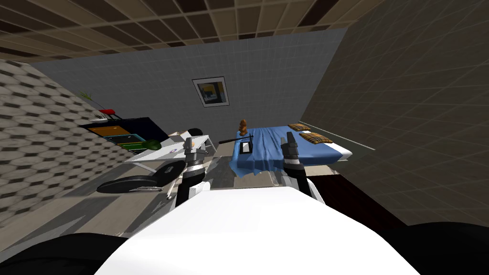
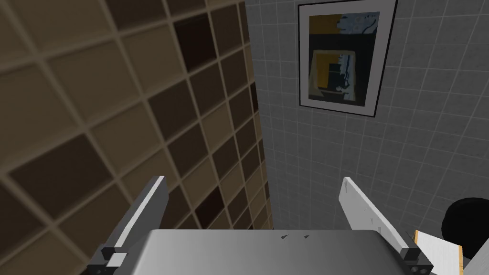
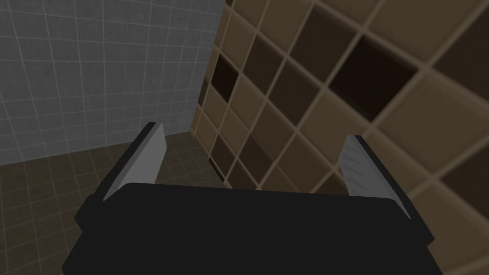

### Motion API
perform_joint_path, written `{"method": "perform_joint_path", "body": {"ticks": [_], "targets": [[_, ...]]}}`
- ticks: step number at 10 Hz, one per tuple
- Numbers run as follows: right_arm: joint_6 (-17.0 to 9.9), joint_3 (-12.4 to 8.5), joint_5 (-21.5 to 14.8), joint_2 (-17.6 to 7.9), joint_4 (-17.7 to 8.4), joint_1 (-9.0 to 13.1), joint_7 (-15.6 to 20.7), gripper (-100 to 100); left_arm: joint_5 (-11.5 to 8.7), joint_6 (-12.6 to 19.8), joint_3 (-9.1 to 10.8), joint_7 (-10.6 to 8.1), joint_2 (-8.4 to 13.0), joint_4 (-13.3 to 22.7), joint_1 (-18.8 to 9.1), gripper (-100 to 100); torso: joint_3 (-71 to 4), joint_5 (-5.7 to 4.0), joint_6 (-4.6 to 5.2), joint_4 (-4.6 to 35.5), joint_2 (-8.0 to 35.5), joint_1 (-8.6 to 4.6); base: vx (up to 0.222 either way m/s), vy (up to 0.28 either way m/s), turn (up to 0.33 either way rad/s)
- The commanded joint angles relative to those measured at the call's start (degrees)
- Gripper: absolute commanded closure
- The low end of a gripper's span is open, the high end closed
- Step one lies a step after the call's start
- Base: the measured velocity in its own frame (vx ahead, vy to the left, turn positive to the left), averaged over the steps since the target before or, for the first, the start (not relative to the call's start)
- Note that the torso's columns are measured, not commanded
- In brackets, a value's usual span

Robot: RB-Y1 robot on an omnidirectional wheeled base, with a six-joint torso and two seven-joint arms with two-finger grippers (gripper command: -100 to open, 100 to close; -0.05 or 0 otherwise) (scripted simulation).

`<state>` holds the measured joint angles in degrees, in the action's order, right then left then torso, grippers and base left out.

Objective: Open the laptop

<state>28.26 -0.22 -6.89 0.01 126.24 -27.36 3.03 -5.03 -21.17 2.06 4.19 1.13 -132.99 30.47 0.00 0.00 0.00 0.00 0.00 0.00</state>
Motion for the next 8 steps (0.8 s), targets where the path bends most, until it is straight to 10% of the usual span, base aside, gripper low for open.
{"method": "perform_joint_path", "body": {"ticks": [1,8], "targets": [[0.0,0.0,0.0,0.0,0.0,0.0,0.0,0,0.0,0.0,0.00,0.00,0.0,0.0,0.0,0,-4.7,0.00,0.00,2.3,2.3,0.00,0.000,0.000,0.000],[0.0,0.0,0.0,0.0,0.0,0.0,0.0,0,0.0,0.0,0.00,0.00,0.0,0.0,0.0,0,-62.3,0.00,0.00,31.1,31.2,0.00,0.000,0.000,0.000]]}}
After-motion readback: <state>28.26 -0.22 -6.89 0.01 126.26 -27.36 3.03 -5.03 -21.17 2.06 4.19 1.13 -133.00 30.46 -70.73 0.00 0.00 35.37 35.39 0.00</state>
